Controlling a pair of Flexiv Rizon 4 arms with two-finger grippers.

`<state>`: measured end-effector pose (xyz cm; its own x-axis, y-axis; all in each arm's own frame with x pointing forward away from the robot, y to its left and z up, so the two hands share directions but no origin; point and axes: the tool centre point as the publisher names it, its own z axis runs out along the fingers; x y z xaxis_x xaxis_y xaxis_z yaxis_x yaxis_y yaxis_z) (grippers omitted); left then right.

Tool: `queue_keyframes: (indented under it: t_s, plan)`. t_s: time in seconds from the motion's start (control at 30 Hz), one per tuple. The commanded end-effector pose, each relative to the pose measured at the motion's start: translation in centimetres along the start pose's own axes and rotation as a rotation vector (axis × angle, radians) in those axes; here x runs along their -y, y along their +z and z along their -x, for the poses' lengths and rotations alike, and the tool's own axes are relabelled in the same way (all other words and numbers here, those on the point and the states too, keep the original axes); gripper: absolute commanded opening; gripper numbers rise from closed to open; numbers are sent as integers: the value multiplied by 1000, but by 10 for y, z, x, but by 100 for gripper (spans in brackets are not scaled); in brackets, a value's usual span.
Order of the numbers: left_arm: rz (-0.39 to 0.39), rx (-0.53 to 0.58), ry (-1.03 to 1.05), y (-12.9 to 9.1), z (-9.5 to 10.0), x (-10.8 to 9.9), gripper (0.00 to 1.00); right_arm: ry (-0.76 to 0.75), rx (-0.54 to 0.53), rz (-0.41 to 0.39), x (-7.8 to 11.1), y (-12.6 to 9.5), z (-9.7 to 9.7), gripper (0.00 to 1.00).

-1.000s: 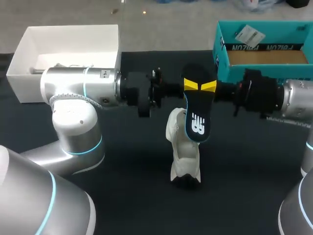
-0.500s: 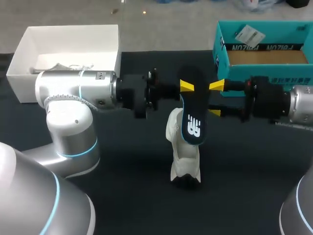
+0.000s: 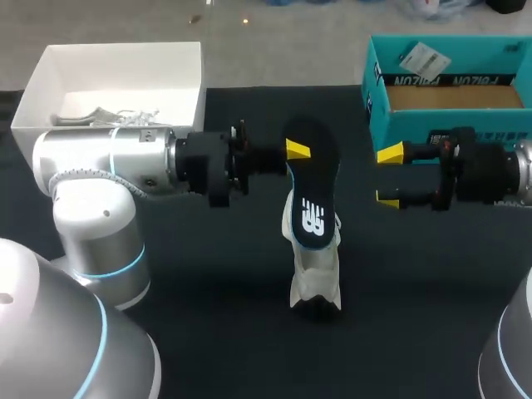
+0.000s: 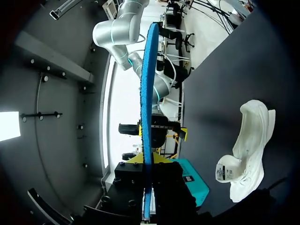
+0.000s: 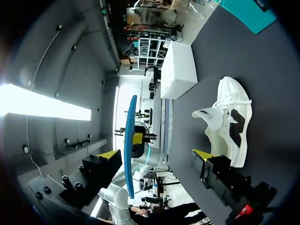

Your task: Take the shoe out of the shoebox, open the shoe tongue, remove and reinsert the insole, then place the shoe into the shoebox

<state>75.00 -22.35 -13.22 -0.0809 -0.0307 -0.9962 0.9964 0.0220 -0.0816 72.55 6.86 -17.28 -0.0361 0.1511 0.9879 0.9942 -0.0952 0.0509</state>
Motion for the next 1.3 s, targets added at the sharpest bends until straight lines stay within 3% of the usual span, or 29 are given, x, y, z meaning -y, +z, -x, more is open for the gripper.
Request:
queue_keyframes:
  t_s: [0.03,0.2,0.3,0.83,1.07,1.3]
  plan:
    - [11,1,-7,1,-4,6,0,2,4,-6,-2,1,0,100]
    - [6,-9,-13,-2,-2,9,0,2,4,-6,-2,1,0,100]
    - [11,-8,-12,-4,0,9,0,-31,41,-38,-1,-3,10,100]
    - [-6,-21,-12,-4,1,10,0,-38,56,25,-7,-26,11,100]
    - [-23,-39,-31,-7,-6,18,0,-109,150,36,-2,-38,20,100]
    - [-32,-54,-60,-12,-15,23,0,-90,284,59,9,-77,35,100]
